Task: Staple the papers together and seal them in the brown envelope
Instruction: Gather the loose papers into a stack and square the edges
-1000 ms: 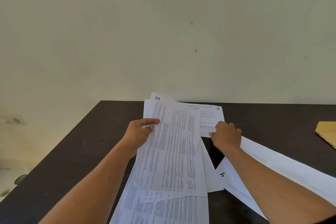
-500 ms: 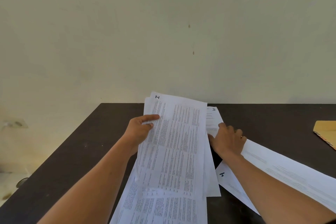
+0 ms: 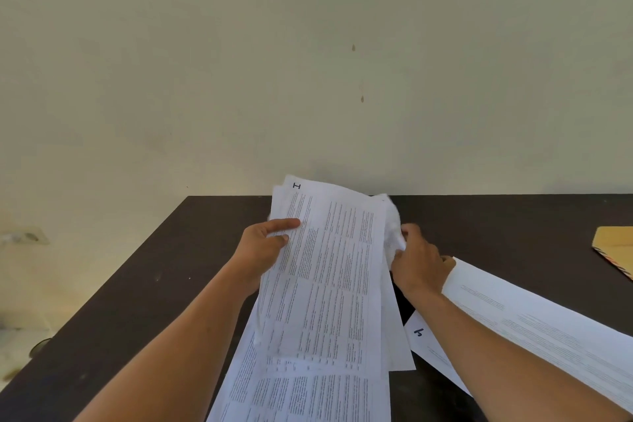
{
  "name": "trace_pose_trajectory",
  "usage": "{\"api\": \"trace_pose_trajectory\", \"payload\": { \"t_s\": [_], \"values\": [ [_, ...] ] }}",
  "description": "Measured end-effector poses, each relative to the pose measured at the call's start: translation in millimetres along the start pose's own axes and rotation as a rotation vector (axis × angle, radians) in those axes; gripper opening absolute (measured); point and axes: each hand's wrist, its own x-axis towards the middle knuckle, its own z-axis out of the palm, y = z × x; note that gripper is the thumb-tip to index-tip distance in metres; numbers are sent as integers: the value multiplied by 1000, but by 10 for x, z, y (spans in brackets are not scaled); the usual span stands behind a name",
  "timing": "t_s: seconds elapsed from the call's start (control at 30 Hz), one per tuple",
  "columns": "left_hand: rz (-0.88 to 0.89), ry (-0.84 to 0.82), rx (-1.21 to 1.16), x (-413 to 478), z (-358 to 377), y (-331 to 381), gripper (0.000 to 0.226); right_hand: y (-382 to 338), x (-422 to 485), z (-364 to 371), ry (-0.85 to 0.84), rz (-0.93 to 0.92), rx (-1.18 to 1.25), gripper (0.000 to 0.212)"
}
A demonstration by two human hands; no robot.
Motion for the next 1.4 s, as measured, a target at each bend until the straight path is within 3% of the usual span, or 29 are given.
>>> {"api": "trace_pose_trajectory", "payload": {
  "t_s": [0.13, 0.37, 0.47, 0.73, 0.83, 0.97, 1.07, 1.17, 1.4],
  "values": [
    [-2, -4, -64, -33, -44, 107, 28, -54, 140, -290, 13, 32, 499, 50],
    [50, 18, -108, -140, 149, 209, 25, -140, 344, -1006, -277, 90, 992, 47],
    [28, -17, -151, -210, 279, 193, 24, -131, 338, -1119, -336, 98, 1095, 51],
    [58, -84, -69, -380, 463, 327, 26, -255, 235, -1341, -325, 135, 1024, 74],
    [114, 26, -117, -390, 404, 331, 27, -311, 177, -1439, -368, 153, 986, 60],
    [108, 91, -195, -442, 232, 343, 23, -358, 71, -1469, -507, 30, 803, 49],
    [105, 57, -181, -503, 116, 346, 23, -473, -16, -1438, -460, -89, 720, 29],
    [47, -71, -268, -593, 48, 365, 26, -593, -51, -1424, -352, -178, 664, 27],
    [123, -24, -154, -697, 189, 212, 29, -318, -186, -1611, -494, -86, 570, 15]
  ]
}}
